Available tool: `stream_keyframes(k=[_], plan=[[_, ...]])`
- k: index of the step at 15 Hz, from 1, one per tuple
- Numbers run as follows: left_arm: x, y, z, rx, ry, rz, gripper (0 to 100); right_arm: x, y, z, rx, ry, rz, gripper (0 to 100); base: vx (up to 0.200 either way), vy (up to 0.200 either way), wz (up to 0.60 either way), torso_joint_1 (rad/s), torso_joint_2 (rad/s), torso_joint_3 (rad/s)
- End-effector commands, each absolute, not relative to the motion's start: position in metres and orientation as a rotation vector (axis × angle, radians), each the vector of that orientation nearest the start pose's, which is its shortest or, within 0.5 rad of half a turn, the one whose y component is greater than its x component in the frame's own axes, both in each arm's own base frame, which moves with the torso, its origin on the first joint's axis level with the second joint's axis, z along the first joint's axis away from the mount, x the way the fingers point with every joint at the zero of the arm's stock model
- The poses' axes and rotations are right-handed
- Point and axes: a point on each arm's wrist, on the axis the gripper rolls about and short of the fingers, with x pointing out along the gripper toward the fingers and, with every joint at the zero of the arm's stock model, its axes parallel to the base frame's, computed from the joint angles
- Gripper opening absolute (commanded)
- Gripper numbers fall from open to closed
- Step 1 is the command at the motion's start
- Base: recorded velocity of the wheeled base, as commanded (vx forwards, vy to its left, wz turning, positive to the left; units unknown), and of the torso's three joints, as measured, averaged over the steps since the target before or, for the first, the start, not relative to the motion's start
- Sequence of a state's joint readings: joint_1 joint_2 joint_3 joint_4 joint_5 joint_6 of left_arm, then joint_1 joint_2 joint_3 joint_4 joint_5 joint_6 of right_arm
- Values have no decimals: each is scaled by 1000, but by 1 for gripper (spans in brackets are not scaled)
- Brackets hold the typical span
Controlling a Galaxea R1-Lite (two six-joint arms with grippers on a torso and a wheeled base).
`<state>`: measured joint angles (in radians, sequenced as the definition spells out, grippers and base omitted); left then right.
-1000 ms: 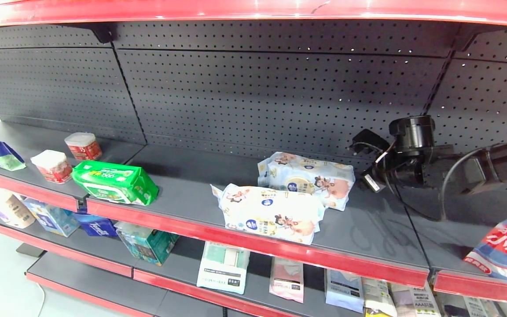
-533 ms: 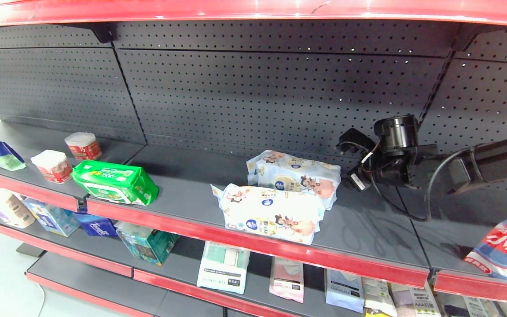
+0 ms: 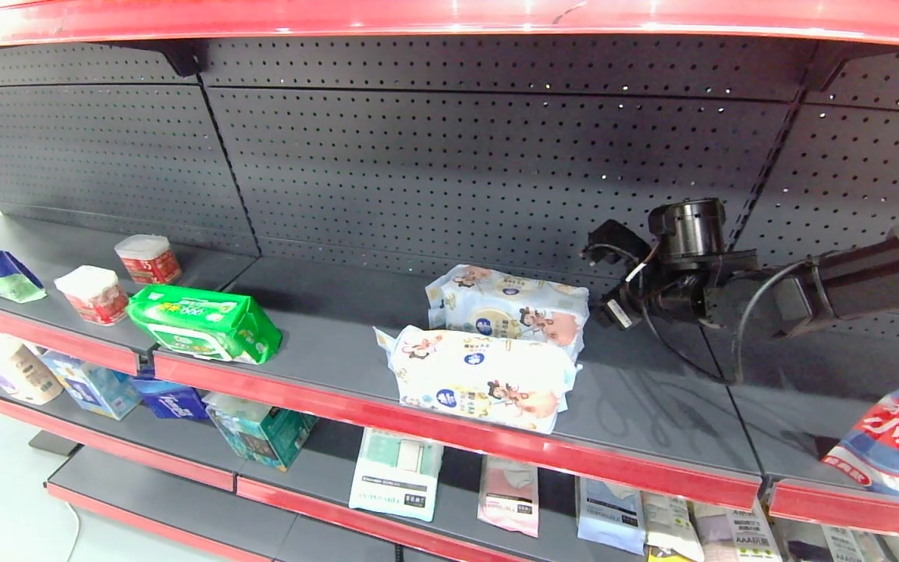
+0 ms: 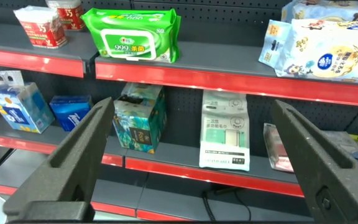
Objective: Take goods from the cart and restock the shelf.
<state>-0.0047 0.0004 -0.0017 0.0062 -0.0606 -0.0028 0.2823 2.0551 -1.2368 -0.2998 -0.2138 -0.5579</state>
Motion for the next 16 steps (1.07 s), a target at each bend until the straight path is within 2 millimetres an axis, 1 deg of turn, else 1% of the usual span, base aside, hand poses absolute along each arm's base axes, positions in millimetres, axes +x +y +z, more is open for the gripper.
stream_keyframes(k=[1, 4, 5, 7, 10, 11, 13, 16], plan=[[-23, -1, 75, -3, 5, -66, 100, 389, 109, 136, -676, 480, 209, 100, 0, 0, 0, 0, 0, 0], [-23, -1, 75, -3, 5, -66, 100, 375, 100, 135, -688, 518, 184, 100, 0, 0, 0, 0, 0, 0], [-23, -1, 75, -3, 5, -66, 100, 366, 93, 133, -700, 543, 176, 100, 0, 0, 0, 0, 0, 0], [-23, -1, 75, -3, 5, -66, 100, 354, 91, 135, -698, 548, 199, 100, 0, 0, 0, 0, 0, 0], [-23, -1, 75, -3, 5, -66, 100, 349, 95, 139, -685, 523, 258, 100, 0, 0, 0, 0, 0, 0], [-23, -1, 75, -3, 5, -66, 100, 348, 100, 139, -678, 514, 303, 100, 0, 0, 0, 0, 0, 0], [-23, -1, 75, -3, 5, -66, 100, 348, 108, 139, -661, 492, 369, 100, 0, 0, 0, 0, 0, 0], [-23, -1, 75, -3, 5, -66, 100, 354, 118, 137, -651, 476, 410, 100, 0, 0, 0, 0, 0, 0]])
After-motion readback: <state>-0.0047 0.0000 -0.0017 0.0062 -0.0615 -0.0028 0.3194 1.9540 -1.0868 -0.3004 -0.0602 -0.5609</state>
